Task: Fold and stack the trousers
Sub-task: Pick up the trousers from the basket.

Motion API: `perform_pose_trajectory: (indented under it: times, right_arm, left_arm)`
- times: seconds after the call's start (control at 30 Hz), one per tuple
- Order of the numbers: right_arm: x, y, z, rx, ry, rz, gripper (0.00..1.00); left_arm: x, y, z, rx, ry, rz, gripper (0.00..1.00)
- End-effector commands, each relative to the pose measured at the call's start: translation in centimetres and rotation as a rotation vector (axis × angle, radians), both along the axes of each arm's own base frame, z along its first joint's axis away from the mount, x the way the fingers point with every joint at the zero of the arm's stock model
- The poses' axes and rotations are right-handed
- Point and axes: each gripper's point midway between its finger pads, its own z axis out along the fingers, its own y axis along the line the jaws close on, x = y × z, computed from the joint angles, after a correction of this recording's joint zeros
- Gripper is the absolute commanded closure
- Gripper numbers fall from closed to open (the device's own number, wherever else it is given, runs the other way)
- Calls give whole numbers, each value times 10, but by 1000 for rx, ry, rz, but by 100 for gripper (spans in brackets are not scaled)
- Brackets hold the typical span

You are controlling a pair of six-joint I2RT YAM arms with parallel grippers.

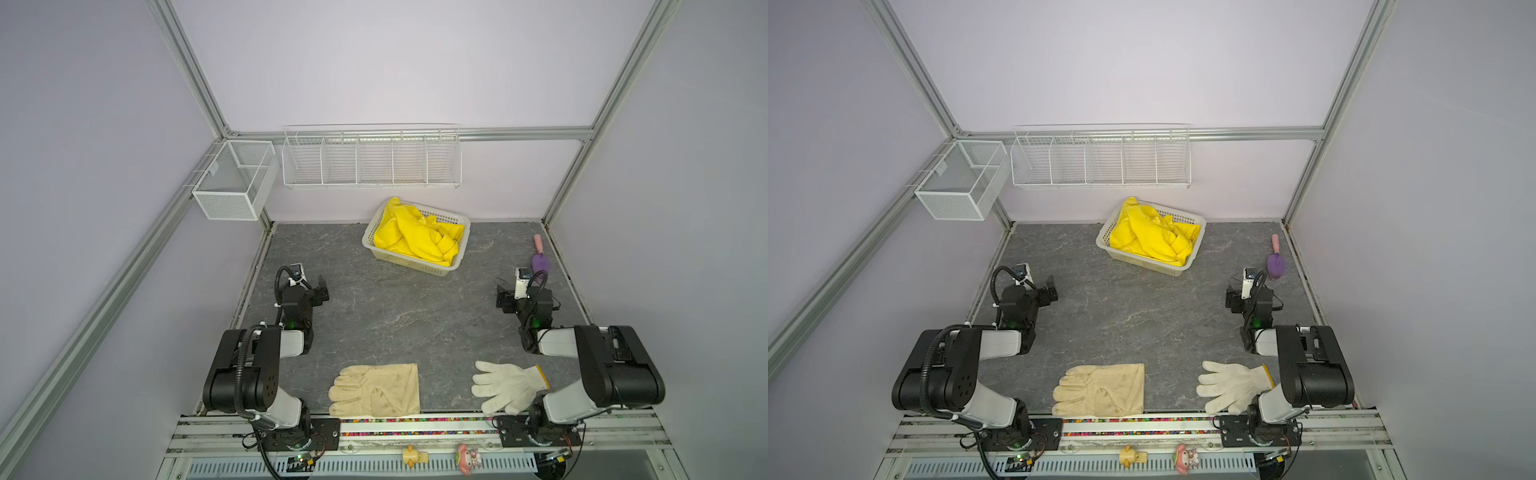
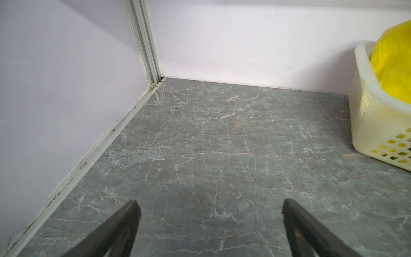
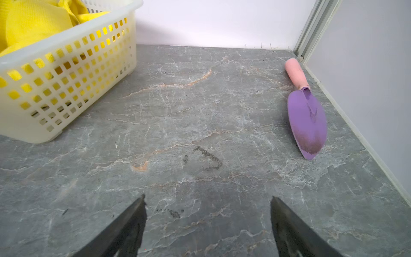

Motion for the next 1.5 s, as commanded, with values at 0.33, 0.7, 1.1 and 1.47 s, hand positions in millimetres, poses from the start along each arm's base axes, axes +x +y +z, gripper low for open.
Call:
perform_pose_trajectory:
  times: [0.33, 0.7, 1.1, 1.47]
  right_arm:
    - [5, 0, 12, -10, -47, 10, 12]
    - [6, -1, 18, -3, -53, 9, 12]
    - [1, 34, 98, 45, -39, 194, 12]
    - [6, 124, 143, 127, 140, 540, 12]
  left_arm:
    - [0, 3, -1, -4, -6, 11, 1]
    - [-3, 1, 7, 5, -25, 5, 1]
    - [-16, -13, 72, -75, 62, 16, 1]
    - [-31, -78, 88, -297, 252, -223, 1]
